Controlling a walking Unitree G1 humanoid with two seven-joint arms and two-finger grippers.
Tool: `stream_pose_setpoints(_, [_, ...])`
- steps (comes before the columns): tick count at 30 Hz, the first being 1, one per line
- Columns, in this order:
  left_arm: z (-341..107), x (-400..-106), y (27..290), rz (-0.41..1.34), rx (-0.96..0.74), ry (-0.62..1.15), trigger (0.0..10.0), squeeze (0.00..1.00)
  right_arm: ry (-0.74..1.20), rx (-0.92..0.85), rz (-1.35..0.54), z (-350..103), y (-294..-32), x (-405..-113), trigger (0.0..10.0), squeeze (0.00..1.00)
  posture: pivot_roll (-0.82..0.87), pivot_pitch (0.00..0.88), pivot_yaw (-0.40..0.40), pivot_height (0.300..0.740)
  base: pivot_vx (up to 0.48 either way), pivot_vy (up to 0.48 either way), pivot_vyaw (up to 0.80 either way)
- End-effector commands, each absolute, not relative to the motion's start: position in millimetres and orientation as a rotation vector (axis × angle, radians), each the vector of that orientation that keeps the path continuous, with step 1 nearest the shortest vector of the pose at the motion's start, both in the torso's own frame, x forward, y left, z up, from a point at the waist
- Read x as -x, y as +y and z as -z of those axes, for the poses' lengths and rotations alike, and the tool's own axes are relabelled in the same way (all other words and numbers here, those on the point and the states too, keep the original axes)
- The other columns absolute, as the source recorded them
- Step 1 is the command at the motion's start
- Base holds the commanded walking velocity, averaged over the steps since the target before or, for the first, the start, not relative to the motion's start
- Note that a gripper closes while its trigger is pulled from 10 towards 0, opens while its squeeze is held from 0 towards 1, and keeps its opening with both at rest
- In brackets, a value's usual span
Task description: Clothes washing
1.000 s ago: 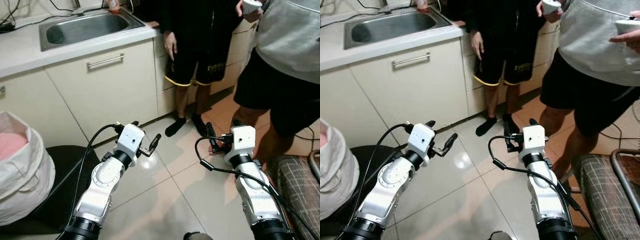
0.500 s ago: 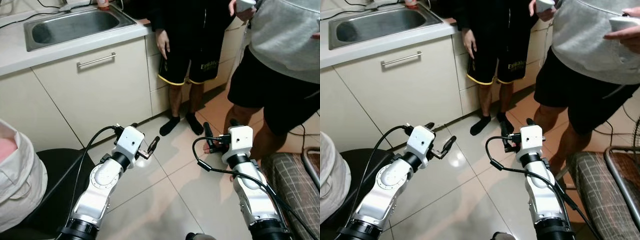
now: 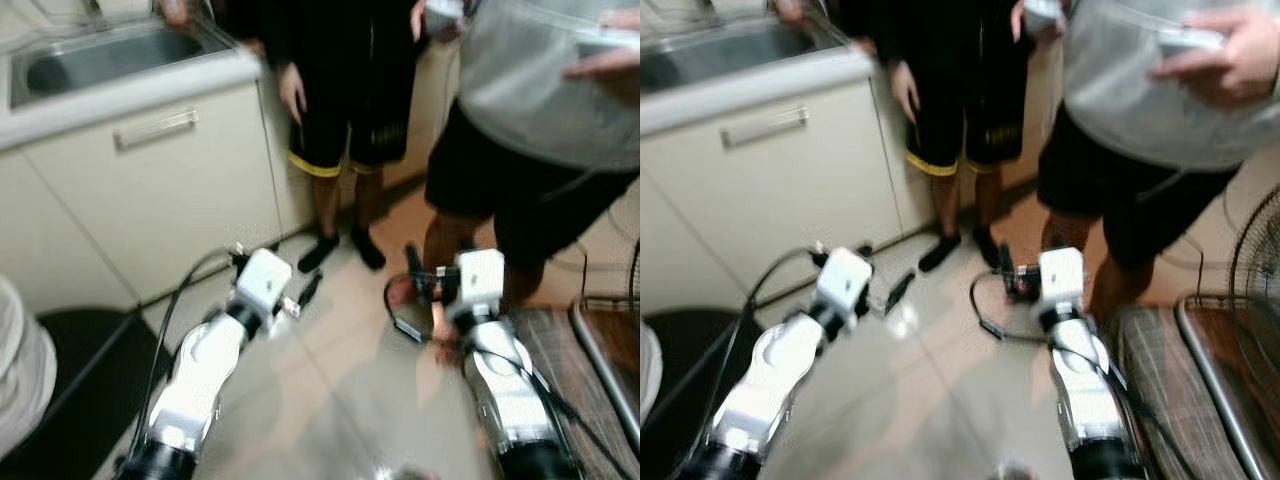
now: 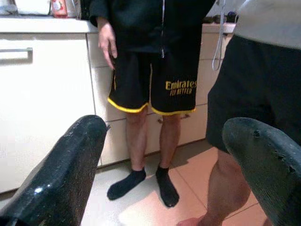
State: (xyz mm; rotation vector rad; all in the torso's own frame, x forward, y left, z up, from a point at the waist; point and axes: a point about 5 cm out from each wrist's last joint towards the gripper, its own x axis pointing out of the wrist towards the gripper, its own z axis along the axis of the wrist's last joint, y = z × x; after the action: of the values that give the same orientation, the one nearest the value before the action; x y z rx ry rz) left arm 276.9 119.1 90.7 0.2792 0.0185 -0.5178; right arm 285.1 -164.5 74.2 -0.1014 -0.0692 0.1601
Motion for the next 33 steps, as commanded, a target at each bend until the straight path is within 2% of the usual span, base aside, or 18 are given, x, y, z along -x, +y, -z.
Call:
stream_pose_setpoints(1, [-94.9,-274.7,116.3,0.550,-0.277,-0.008,10.0,0.00,-0.079,0.097,-0.155,-75.1,-166.0,-284.4,10.0,0.00,-0.14,0.000,0.074,0.740,0.251,0.000,0.00])
stream_pose_setpoints(28, [-97.6,-271.3,111.7,0.574,-0.277,-0.028,10.0,0.00,-0.091,0.100,-0.175,-76.7,-162.7,-286.2,10.0,0.00,-0.13,0.000,0.064,0.740,0.479,0.000,0.00])
stream_pose_setpoints(33, [-90.2,-274.6,118.2,0.515,-0.294,0.028,10.0,0.00,-0.079,0.105,-0.176,-75.5,-162.5,-286.7,10.0,0.00,-0.13,0.000,0.064,0.740,0.000,0.000,-0.29])
